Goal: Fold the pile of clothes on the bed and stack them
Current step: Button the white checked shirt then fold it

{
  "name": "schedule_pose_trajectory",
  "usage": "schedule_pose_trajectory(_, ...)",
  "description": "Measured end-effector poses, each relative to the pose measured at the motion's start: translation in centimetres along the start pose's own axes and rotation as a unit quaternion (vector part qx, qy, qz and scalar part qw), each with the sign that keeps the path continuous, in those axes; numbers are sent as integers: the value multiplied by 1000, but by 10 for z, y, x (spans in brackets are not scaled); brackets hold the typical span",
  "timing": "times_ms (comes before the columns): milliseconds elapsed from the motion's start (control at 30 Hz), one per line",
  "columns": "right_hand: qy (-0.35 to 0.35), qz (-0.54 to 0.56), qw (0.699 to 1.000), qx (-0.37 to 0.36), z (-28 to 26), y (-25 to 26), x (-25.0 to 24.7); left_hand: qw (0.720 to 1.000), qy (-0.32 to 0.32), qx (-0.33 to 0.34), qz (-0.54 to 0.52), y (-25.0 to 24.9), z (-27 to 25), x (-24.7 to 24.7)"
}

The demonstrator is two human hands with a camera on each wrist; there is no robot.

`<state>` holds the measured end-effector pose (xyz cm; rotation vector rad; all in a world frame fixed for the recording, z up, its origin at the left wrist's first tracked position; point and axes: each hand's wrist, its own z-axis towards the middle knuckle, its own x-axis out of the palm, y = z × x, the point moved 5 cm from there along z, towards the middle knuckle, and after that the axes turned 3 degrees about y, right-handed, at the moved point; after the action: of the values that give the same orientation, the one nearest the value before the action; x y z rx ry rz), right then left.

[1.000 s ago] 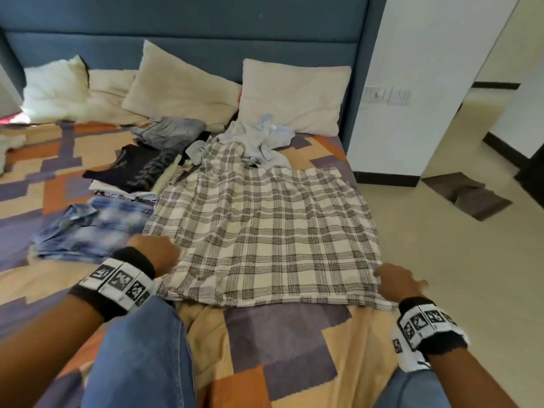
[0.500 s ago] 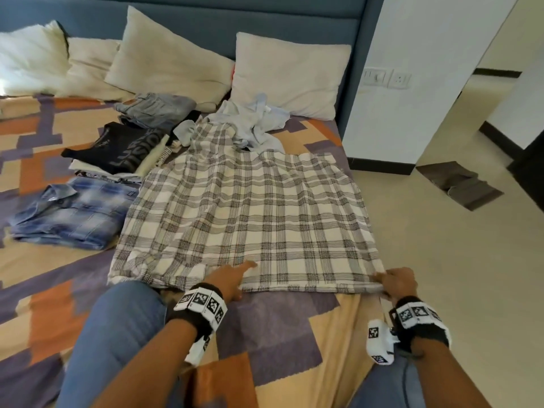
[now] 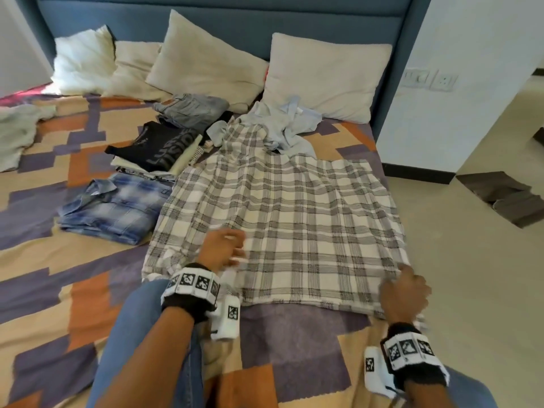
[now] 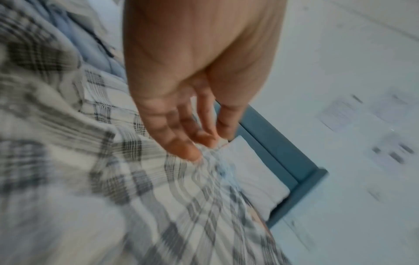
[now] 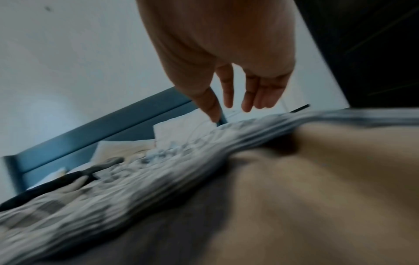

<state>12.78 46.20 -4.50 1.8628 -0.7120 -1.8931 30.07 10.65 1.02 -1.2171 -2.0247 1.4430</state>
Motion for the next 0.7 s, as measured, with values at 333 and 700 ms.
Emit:
schedule_pose_trajectory(333,376,-171,884,-219,-30,87,132,918,-265,-76,286,3,105,-177)
schedule_pose_trajectory(700,402,-168,876,-207,-30,88,128,932,-219,-142,250,23,118,-214)
